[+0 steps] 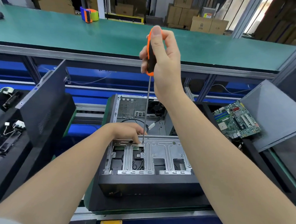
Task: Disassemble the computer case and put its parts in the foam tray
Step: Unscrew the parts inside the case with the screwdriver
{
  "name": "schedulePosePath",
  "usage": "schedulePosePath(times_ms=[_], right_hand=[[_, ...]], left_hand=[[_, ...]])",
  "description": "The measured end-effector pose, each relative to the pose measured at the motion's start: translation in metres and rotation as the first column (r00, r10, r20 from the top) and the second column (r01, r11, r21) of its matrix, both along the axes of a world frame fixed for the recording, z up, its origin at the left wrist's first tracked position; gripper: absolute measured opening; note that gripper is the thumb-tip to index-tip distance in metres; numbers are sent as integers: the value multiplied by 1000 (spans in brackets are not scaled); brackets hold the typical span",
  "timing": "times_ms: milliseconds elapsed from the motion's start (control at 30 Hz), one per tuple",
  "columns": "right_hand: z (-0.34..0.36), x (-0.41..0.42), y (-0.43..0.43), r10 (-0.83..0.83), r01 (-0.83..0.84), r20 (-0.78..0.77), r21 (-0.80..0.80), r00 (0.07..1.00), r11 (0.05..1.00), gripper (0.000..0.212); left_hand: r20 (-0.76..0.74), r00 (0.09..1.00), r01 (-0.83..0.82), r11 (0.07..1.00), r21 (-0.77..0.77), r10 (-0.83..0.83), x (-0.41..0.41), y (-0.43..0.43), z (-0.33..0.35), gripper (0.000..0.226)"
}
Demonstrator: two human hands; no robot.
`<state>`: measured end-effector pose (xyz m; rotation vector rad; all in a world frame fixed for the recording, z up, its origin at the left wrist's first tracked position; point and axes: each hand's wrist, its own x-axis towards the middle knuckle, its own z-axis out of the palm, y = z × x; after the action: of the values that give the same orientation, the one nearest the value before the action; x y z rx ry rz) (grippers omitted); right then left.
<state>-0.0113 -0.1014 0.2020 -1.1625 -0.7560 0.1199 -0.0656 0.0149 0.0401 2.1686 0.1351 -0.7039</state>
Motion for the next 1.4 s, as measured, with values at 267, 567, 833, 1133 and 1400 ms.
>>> schedulePosePath(times_ms=[267, 567, 833, 1133, 1400], right_hand=[[-1, -2, 0, 0, 5, -58, 76, 998, 997, 32], [6, 3, 3, 144, -143, -165, 15, 976, 990, 45], [11, 7, -3, 528, -534, -216, 32, 822, 845, 53], [28, -11, -7, 331, -373, -208, -212, 920, 903, 64], [36, -40, 19, -563, 542, -78, -189, 823, 819, 46]], left_hand=[[33, 998, 53, 996, 74, -56, -2, -6, 2, 41], [23, 998, 51, 997, 61, -52, -2, -7, 4, 43], [55, 996, 59, 995, 77, -64, 0, -4, -2, 32], [65, 993, 93, 994, 52, -97, -1, -5, 0, 30], [63, 994, 82, 995, 56, -86, 2, -3, -6, 32]])
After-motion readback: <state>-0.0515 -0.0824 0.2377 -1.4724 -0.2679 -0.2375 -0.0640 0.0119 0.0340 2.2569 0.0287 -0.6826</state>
